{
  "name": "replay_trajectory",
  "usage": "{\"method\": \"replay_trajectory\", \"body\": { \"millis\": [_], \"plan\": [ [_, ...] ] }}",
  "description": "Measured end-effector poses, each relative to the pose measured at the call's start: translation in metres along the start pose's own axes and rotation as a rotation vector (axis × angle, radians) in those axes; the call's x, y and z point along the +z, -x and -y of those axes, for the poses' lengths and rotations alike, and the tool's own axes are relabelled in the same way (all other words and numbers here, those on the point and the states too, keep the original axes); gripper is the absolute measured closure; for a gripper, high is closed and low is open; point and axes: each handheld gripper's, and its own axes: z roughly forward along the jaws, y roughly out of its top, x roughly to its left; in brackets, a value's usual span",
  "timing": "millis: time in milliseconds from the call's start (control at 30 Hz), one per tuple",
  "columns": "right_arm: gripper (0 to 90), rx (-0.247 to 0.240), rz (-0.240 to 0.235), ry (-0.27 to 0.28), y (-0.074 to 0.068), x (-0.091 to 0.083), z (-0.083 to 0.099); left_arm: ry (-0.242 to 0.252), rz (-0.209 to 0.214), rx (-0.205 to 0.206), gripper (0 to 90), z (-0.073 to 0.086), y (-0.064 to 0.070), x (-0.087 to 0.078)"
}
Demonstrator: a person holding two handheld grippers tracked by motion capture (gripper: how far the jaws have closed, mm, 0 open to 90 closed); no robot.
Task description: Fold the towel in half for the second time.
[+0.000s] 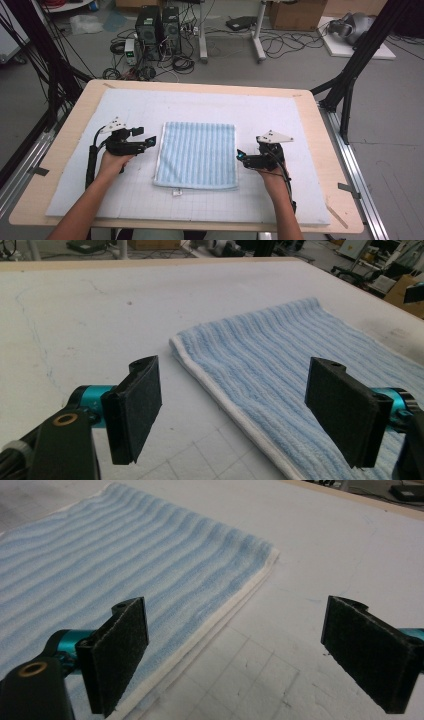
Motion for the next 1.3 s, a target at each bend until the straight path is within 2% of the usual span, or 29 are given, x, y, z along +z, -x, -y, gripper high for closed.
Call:
{"method": "replay_trajectory", "body": {
  "millis": [167,233,333,467,567,667,833,1067,1167,1267,1300],
  "plan": [
    [11.0,-0.012,-0.011,-0.01,-0.002,0.002,0.0,-0.011,-0.013,-0.005,23.7,-0.001,-0.002,0.003],
    [11.0,-0.006,-0.012,-0.005,-0.001,0.002,0.0,-0.02,-0.006,-0.021,24.1,-0.002,-0.003,0.004],
    [11.0,0.005,-0.015,-0.006,0.001,0.001,0.001,-0.052,-0.022,-0.021,25.2,-0.001,-0.004,0.007],
    [10.9,0.011,-0.014,-0.003,0.003,0.0,0.002,-0.053,-0.039,-0.058,25.2,-0.005,-0.01,0.013],
    [11.0,0.019,-0.016,-0.001,0.006,-0.001,0.002,-0.04,-0.032,-0.117,24.9,-0.011,-0.013,0.018],
    [11.0,0.028,-0.018,-0.006,0.007,0.0,0.003,-0.043,-0.053,-0.122,22.0,-0.021,-0.015,0.025],
    [11.0,0.029,-0.021,-0.011,0.006,0.0,0.003,-0.051,-0.057,-0.093,19.9,-0.033,-0.014,0.034],
    [11.0,0.042,-0.026,-0.015,0.009,0.001,0.004,-0.126,-0.099,-0.052,23.1,-0.04,-0.019,0.052],
    [11.0,0.046,-0.026,-0.015,0.009,0.001,0.005,-0.164,-0.113,-0.058,25.7,-0.04,-0.023,0.063],
    [11.0,0.046,-0.027,-0.018,0.009,0.001,0.005,-0.186,-0.128,-0.045,27.5,-0.04,-0.024,0.072],
    [11.0,0.045,-0.028,-0.02,0.009,0.002,0.005,-0.195,-0.129,-0.028,28.5,-0.041,-0.024,0.076]
  ]
}}
